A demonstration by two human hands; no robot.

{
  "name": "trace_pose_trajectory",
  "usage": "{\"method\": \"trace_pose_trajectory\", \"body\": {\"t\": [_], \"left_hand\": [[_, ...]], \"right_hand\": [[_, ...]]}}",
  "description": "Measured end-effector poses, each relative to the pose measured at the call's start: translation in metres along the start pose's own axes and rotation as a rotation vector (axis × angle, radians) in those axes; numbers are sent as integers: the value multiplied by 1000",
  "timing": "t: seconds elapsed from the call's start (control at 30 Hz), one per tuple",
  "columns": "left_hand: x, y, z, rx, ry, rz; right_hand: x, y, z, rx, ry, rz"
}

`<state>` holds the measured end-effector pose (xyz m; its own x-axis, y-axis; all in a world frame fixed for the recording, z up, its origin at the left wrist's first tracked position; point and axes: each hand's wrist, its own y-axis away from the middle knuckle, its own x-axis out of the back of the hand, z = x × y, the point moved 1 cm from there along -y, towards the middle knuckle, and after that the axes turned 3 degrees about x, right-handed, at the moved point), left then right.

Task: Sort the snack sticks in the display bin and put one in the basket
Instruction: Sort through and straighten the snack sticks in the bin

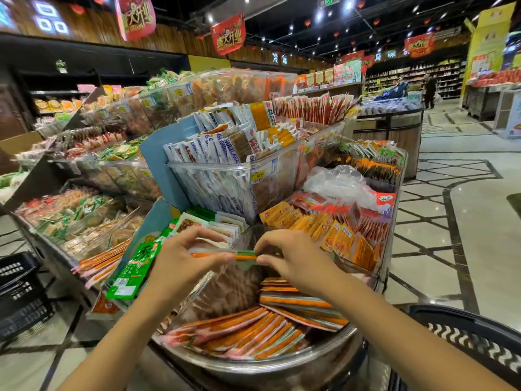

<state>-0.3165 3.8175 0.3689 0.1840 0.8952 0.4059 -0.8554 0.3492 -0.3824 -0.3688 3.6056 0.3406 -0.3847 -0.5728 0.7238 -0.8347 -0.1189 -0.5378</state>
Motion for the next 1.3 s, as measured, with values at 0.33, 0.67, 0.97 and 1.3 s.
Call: {"method": "trace_pose_trajectory", "body": {"t": [0.33, 0.67, 0.97, 1.3], "left_hand": [[-34, 3, -32, 65, -85, -117], [-75, 7, -46, -76, -298, -225], [-67, -4, -53, -203, -592, -143], [-99, -22, -71, -250, -850, -223]], "right_hand": [[-4, 1, 5, -339, -529, 220], [18, 7, 14, -393, -653, 374], [51, 13, 34, -405, -484, 432], [44, 48, 55, -418, -198, 375]]}}
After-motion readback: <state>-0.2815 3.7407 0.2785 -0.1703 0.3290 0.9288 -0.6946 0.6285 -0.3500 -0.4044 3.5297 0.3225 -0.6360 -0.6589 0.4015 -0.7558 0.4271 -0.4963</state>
